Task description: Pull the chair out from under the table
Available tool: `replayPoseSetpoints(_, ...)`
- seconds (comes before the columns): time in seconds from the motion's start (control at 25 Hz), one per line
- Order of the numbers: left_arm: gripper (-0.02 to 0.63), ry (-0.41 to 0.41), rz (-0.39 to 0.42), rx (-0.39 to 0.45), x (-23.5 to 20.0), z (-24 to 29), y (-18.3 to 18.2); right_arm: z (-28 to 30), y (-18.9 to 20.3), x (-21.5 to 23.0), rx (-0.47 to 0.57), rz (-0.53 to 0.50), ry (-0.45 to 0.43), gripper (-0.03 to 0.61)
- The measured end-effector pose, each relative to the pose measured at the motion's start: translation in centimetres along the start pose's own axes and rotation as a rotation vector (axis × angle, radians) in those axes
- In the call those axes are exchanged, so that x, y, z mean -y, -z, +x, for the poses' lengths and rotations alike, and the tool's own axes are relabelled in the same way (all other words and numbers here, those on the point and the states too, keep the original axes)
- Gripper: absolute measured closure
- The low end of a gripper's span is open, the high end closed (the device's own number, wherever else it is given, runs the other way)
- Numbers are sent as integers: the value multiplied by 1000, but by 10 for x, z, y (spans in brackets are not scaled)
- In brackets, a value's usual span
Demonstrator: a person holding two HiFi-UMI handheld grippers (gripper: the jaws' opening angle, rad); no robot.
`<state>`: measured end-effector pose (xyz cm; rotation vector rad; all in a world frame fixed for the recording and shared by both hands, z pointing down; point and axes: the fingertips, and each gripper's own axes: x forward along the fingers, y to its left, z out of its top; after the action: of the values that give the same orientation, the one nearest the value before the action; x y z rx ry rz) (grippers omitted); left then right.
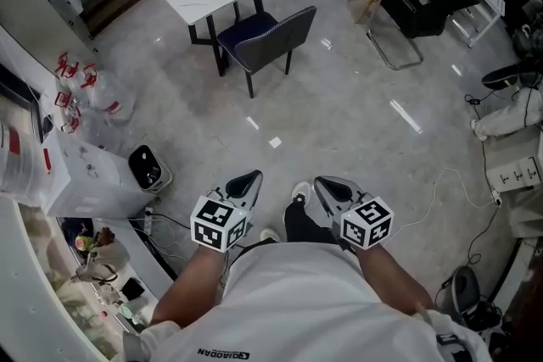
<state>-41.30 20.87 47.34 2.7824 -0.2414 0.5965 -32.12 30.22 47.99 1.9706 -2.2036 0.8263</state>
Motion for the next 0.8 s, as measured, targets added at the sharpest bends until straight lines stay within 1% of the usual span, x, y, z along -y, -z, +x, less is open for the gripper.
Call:
replayPoseSetpoints(0.12,606,-2,-2,-15,-11,16,-5,13,-8,17,-1,12,-1,572)
replayPoseSetpoints(0.24,606,-5,3,-24,-26,34,-18,31,-28,38,8,10,-6,572)
replayPoseSetpoints(0.36,606,-14,26,-16,-44,59,-45,47,-57,63,29,-4,-12,572)
replayPoseSetpoints(0.56,606,-28,53,20,-70,104,-97,69,-103,109,59,-27,-15,572)
replayPoseSetpoints(0.64,606,-29,60,24,-76,122,-110,76,-117,126,68,-32,-18,572)
replayPoseSetpoints(0.8,606,-34,57,16,-84,154,-125,86,-133,157,67,-37,-24,572)
